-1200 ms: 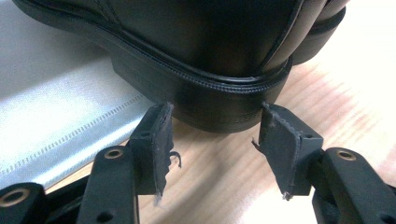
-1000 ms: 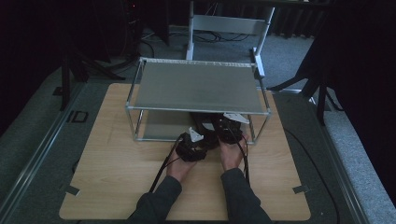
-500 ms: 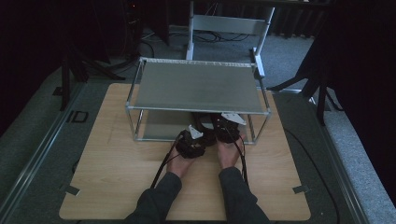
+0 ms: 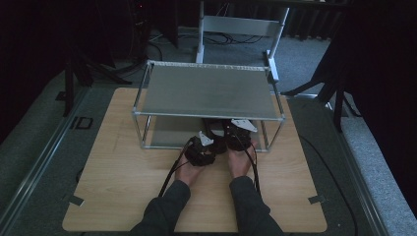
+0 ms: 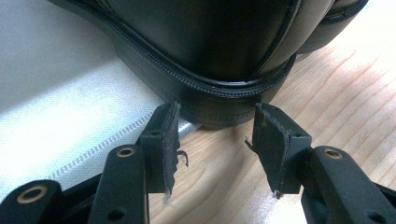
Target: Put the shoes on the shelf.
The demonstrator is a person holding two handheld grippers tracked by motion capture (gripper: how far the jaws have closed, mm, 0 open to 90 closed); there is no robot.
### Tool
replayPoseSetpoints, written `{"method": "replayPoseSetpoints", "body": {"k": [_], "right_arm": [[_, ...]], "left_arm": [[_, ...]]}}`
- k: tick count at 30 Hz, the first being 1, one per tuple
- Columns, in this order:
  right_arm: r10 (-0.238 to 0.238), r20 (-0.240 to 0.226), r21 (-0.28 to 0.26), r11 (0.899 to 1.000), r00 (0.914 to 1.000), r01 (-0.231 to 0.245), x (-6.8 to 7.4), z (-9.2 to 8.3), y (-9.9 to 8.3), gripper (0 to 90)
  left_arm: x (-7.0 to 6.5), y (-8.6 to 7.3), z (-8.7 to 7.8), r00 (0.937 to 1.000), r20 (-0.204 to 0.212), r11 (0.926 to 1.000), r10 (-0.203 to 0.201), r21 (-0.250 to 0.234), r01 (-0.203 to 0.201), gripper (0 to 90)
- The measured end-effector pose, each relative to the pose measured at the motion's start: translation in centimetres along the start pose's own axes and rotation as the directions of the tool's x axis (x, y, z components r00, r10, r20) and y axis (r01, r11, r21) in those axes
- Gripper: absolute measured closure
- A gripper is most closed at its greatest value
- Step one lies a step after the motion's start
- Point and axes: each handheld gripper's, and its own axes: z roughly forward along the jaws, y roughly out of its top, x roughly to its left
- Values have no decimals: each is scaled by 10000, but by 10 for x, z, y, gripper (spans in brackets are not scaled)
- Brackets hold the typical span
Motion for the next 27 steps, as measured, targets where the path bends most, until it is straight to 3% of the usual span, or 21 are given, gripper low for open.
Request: {"method": "replayPoseSetpoints", "body": {"k": [6,11,16,20,24,26,27], "right_arm": [[-76,67,-28,10000,9999,76,1,1,0,795],[-134,84,-12,9999,9999,134,1,1,0,789],[-200,63,-48,9998,9998,200,0,1,0,772],[-355,19,-364,9987,9994,355,-2,3,-2,661],[-463,515,-797,9956,9976,503,-3,5,0,588],[-228,224,-750,9969,9995,244,-4,1,2,501],[-263,92,-838,9961,9996,270,-3,-2,3,508]], "left_arm": [[2,1,1,9999,75,9999,152,33,-153,518],[4,1,1,9986,113,9986,526,-94,-525,529],[8,0,2,9977,386,9984,561,-141,-556,530],[13,0,2,9967,666,9989,454,-153,-445,528],[16,3,3,9963,776,9992,356,-200,-342,515],[16,5,5,9963,777,9992,373,-152,-362,512],[16,6,6,9963,781,9992,369,-160,-358,514]]}}
